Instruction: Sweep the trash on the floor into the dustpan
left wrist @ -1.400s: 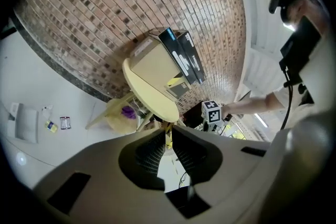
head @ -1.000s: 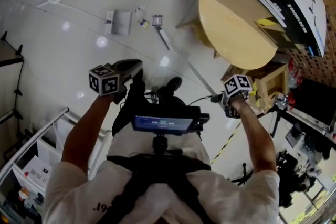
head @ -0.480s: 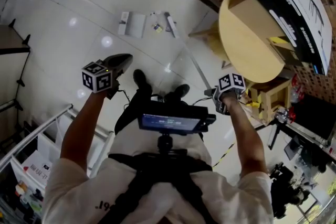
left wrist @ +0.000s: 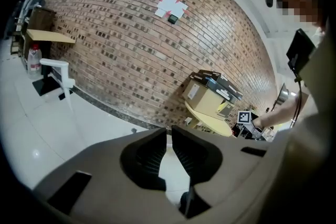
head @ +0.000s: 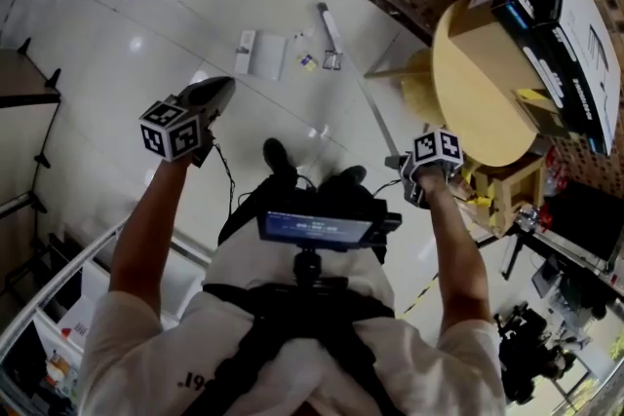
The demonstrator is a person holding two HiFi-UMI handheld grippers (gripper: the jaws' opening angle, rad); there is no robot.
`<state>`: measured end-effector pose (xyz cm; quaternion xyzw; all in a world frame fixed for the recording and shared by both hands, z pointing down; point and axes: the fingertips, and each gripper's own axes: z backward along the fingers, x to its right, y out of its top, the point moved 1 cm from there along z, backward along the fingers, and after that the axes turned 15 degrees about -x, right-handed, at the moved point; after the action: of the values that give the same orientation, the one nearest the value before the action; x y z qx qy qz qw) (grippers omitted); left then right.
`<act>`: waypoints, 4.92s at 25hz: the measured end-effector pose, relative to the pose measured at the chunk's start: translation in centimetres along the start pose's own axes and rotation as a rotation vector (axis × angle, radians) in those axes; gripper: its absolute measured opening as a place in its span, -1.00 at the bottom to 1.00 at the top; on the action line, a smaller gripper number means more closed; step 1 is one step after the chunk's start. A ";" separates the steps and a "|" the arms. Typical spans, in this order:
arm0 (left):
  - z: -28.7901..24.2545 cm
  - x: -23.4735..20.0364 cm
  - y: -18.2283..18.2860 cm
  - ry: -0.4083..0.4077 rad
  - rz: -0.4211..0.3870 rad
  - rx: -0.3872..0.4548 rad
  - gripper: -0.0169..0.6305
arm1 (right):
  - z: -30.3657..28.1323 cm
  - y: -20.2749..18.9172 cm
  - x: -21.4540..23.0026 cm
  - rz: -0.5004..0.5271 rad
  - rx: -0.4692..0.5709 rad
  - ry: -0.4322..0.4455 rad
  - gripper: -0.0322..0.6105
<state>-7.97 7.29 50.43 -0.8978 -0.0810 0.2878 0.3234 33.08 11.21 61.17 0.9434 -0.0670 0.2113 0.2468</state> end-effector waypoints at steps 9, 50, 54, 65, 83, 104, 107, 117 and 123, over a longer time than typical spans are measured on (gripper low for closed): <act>4.6 -8.7 3.9 0.154 0.021 0.060 -0.64 | -1.0 6.1 -5.3 -0.006 0.026 0.057 -0.67; 1.8 -36.7 7.7 0.196 -0.916 -0.865 0.45 | -6.9 11.0 -19.0 -0.098 -0.110 -0.074 -0.67; 1.1 -37.5 7.4 0.234 -0.955 -0.899 0.29 | -7.7 10.4 -19.9 -0.074 -0.134 -0.066 -0.67; 0.8 -36.3 7.0 0.226 -1.104 -1.084 -0.95 | -9.0 8.8 -21.1 -0.025 -0.174 -0.039 -0.67; -0.7 -33.7 12.9 0.524 -0.811 -0.615 -0.95 | -7.6 7.7 -21.6 -0.033 -0.051 0.021 -0.67; -3.9 -29.7 13.7 0.438 -1.229 -0.516 -0.95 | -9.3 3.3 -15.9 -0.264 -0.021 0.029 -0.67; -4.4 -29.5 13.1 0.400 -1.221 -0.550 -0.95 | -10.6 2.6 -15.5 -0.284 -0.038 0.037 -0.67; -5.3 -28.8 11.9 0.252 -1.201 -0.683 -0.95 | -15.3 3.8 -22.8 -0.278 0.013 0.263 -0.67; -4.6 -29.6 11.7 0.290 -1.224 -0.749 -0.95 | -15.2 5.0 -25.4 -0.260 0.009 0.390 -0.67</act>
<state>-30.08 -14.07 59.72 -0.7711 -0.6177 -0.1130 0.1053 3.40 14.92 64.41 0.8864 0.1050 0.3565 0.2760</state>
